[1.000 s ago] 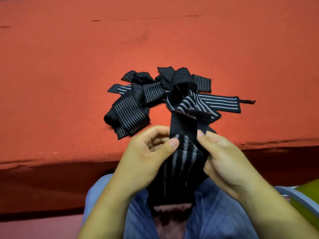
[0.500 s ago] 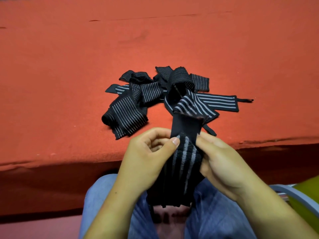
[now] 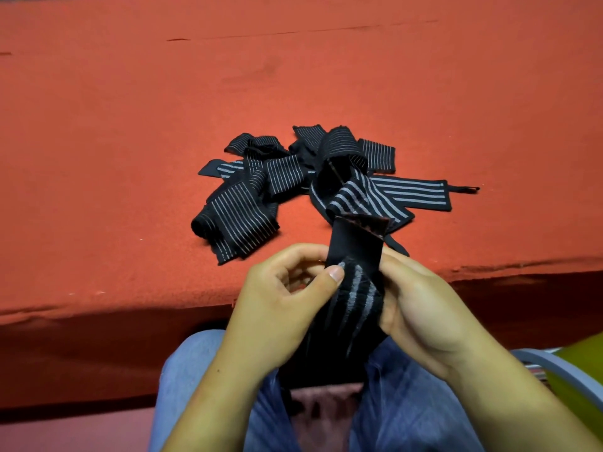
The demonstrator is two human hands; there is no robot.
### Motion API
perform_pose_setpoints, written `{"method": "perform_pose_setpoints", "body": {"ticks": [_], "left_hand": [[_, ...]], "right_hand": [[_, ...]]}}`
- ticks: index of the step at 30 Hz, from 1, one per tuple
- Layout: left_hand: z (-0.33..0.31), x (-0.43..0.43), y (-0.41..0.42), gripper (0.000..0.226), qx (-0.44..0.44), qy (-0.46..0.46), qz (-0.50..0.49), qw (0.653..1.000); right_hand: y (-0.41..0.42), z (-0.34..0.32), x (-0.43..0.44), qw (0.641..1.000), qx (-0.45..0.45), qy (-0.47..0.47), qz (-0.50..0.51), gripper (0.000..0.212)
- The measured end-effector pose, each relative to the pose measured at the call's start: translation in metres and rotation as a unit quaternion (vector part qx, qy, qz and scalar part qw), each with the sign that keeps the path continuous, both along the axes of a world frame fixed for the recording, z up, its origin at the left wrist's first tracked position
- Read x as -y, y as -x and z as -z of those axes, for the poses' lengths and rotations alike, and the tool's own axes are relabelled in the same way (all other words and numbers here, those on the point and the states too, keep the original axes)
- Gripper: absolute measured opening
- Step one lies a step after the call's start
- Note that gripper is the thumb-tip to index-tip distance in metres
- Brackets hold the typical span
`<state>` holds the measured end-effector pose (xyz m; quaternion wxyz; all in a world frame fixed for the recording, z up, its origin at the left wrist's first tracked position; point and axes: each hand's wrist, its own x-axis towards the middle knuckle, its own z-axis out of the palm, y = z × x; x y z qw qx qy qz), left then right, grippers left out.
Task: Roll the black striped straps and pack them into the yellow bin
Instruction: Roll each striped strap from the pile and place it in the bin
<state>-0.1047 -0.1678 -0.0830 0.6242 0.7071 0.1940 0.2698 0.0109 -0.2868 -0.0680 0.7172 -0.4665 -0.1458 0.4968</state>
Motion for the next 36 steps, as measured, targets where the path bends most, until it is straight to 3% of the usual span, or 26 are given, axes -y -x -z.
{"method": "perform_pose_setpoints", "body": {"ticks": [6,20,22,30,36], "left_hand": [[-0.002,-0.001,0.006,0.025,0.055,0.023,0.007,0.998],[-0.002,0.006,-0.001,0.027,0.007,0.018,-0.010,1.000],[-0.001,0.003,0.001,0.023,0.024,0.039,-0.003,0.999],[0.012,-0.010,0.008,0.049,0.027,0.153,0.034,0.987],[0.011,-0.004,0.003,0.052,0.036,0.181,0.037,0.982]], "right_hand": [[-0.005,0.002,0.002,0.998,-0.039,-0.001,0.041,0.040],[0.001,0.000,0.001,1.000,-0.016,-0.013,0.013,0.038],[-0.002,-0.001,0.001,0.999,-0.019,-0.015,0.034,0.039],[-0.025,-0.016,-0.006,0.987,-0.026,-0.053,0.150,0.043],[-0.023,-0.030,-0.021,0.988,0.026,-0.083,0.127,0.039]]}}
